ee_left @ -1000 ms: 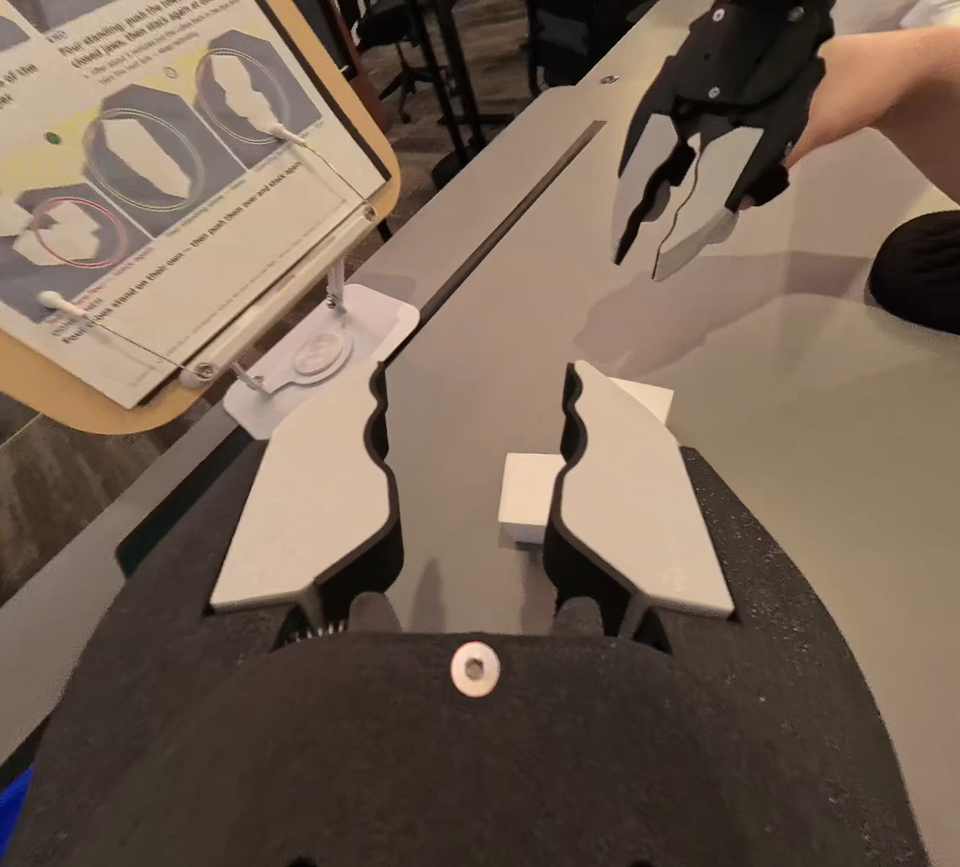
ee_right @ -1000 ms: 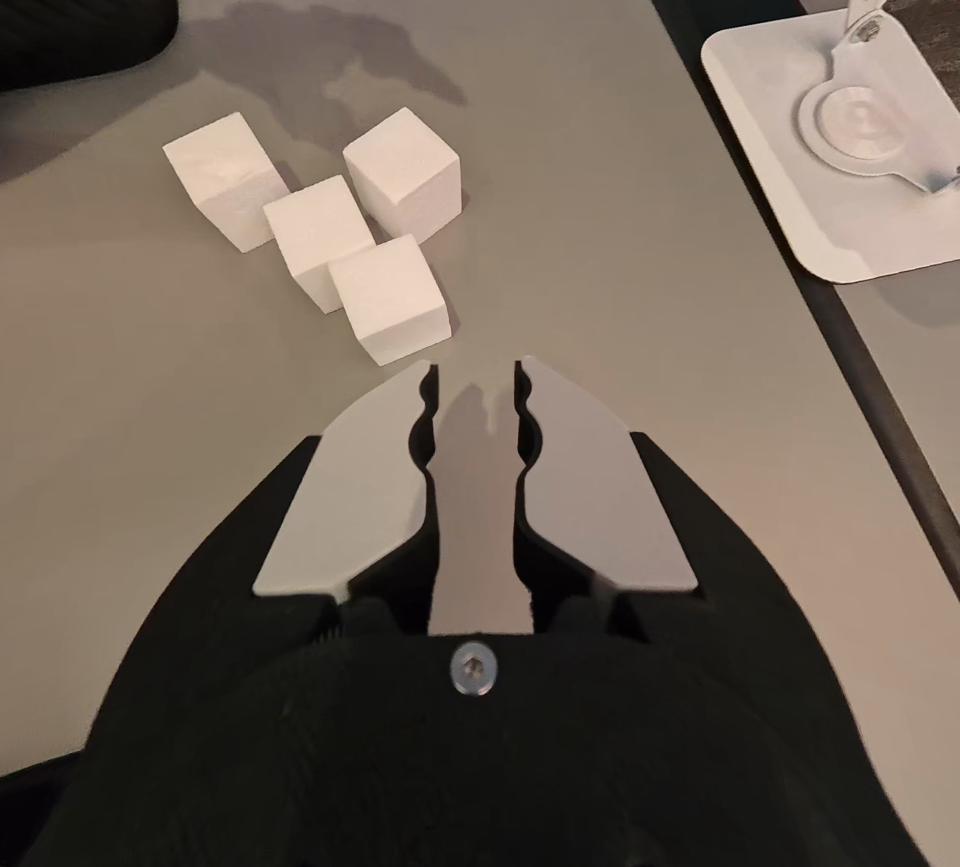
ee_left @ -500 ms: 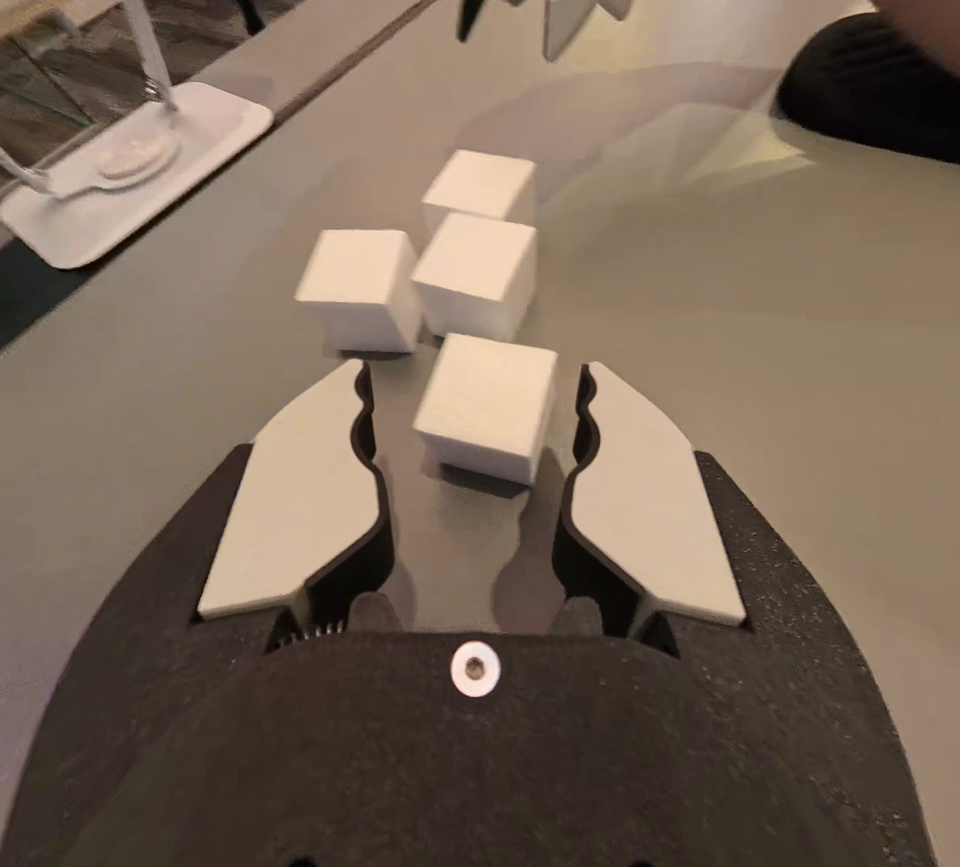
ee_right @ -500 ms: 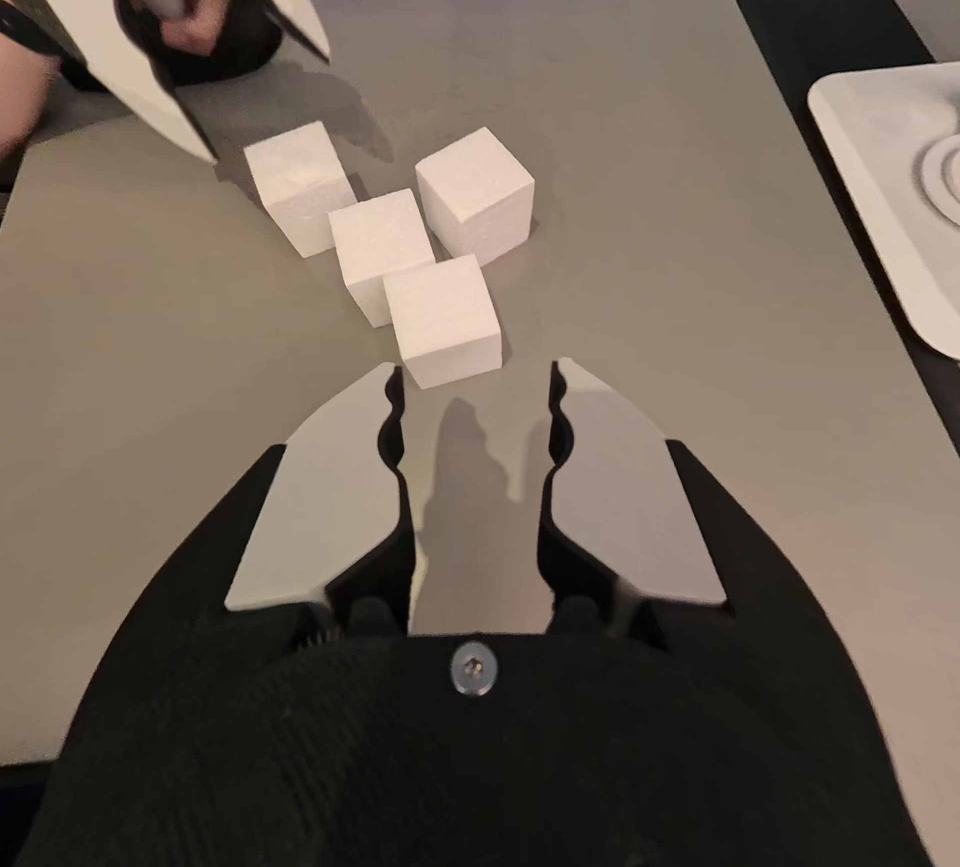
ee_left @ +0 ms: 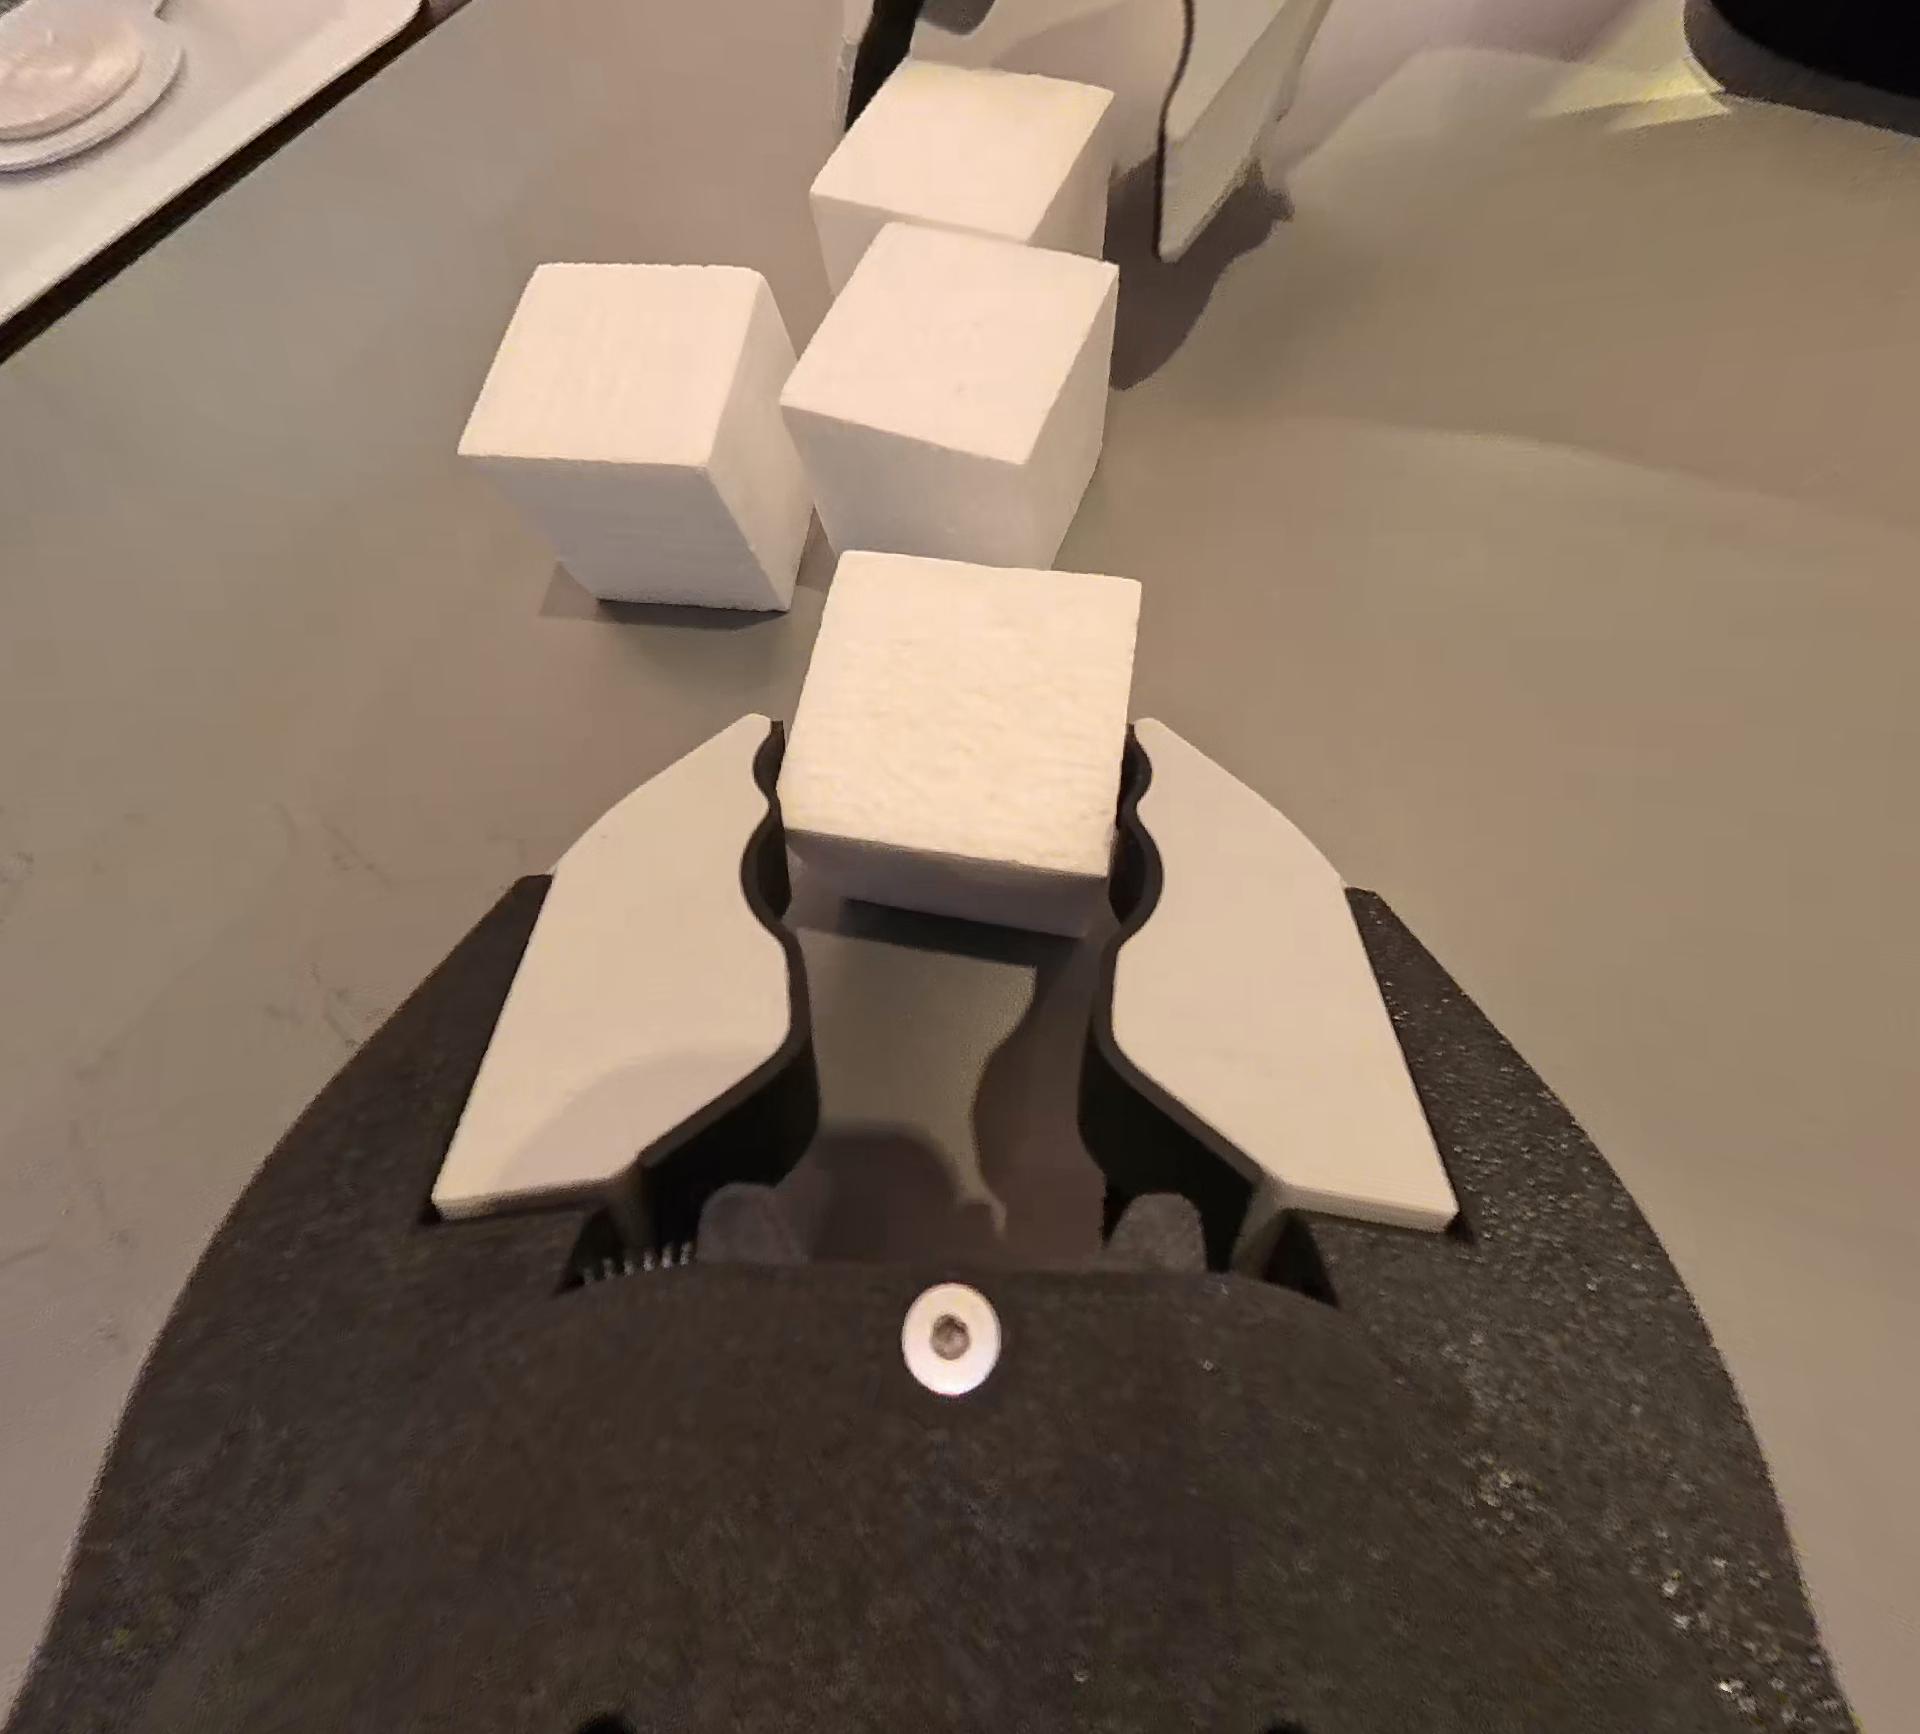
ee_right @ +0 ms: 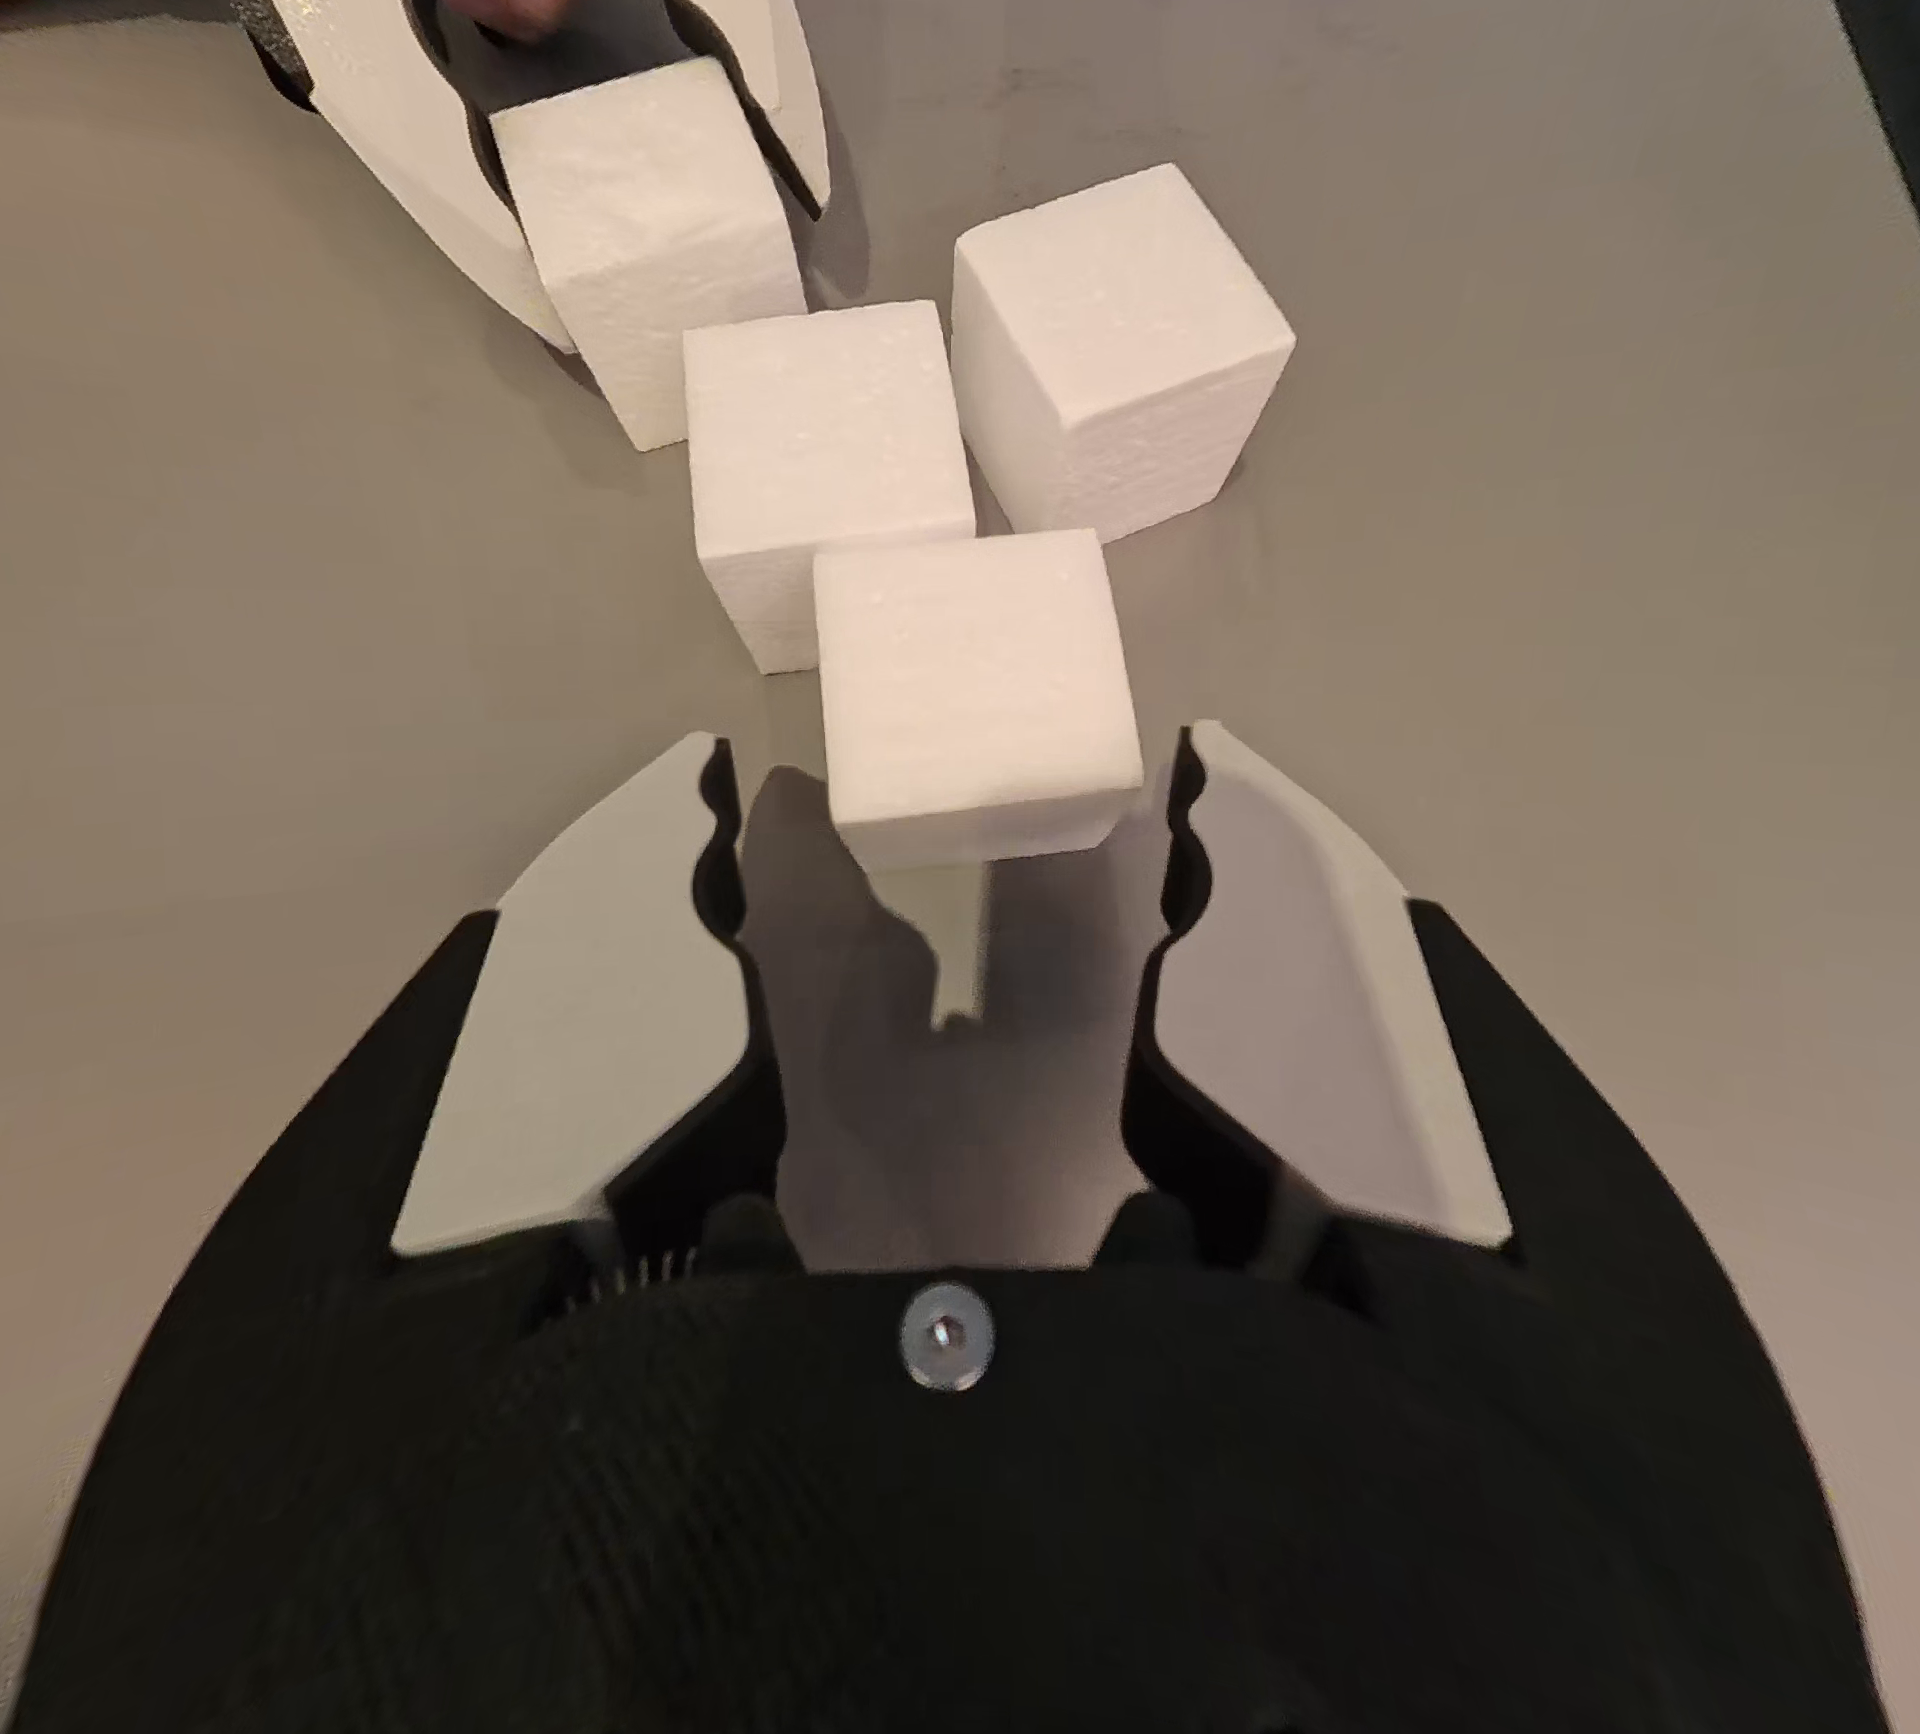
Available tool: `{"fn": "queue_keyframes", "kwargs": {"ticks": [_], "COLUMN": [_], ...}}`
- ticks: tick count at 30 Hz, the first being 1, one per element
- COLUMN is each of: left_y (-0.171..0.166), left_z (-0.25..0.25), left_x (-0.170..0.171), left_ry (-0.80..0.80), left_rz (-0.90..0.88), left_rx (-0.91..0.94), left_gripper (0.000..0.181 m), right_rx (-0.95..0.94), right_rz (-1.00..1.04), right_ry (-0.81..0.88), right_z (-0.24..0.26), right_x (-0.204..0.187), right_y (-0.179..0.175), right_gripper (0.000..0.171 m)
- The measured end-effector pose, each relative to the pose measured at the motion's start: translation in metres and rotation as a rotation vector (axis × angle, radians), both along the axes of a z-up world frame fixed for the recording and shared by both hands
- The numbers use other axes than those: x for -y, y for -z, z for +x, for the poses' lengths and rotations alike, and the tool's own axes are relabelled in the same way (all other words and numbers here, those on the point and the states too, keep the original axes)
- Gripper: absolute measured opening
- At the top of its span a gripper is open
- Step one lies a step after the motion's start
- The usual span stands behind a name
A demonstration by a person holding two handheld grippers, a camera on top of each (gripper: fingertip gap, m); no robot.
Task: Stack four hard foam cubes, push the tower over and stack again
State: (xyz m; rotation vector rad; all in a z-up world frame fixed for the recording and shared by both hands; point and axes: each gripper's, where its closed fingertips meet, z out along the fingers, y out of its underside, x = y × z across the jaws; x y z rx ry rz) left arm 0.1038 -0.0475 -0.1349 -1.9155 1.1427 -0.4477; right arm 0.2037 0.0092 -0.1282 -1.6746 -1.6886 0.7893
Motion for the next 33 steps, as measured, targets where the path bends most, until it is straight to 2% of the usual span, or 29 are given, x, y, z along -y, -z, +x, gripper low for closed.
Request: {"fn": "queue_keyframes", "kwargs": {"ticks": [5,12,15,19,22,28,33], "left_y": [-0.007,-0.014,-0.030,-0.068,-0.080,-0.067,-0.057], "left_z": [-0.003,-0.007,-0.004,0.016,0.043,0.064,0.062], "left_x": [-0.002,-0.003,-0.004,-0.012,-0.016,-0.029,-0.033], "left_ry": [-0.019,-0.031,-0.015,0.072,0.189,0.281,0.275], "left_rz": [0.018,0.035,0.072,0.141,0.118,0.064,0.053], "left_rx": [0.023,0.044,0.059,0.065,0.075,0.000,-0.034], "left_gripper": [0.060,0.060,0.060,0.060,0.060,0.060,0.060], "right_rx": [-0.024,-0.041,-0.040,-0.061,-0.099,-0.217,-0.244], "right_rz": [-0.001,-0.031,-0.040,-0.072,-0.067,-0.006,0.029], "right_ry": [-0.019,0.001,0.009,0.040,0.084,0.171,0.186], "right_z": [-0.002,0.006,0.014,0.035,0.057,0.098,0.108], "right_x": [0.002,-0.001,-0.002,-0.006,-0.011,-0.015,-0.014], "right_y": [-0.001,-0.004,-0.006,-0.018,-0.038,-0.086,-0.102], "right_gripper": [0.058,0.058,0.058,0.058,0.058,0.058,0.058]}}
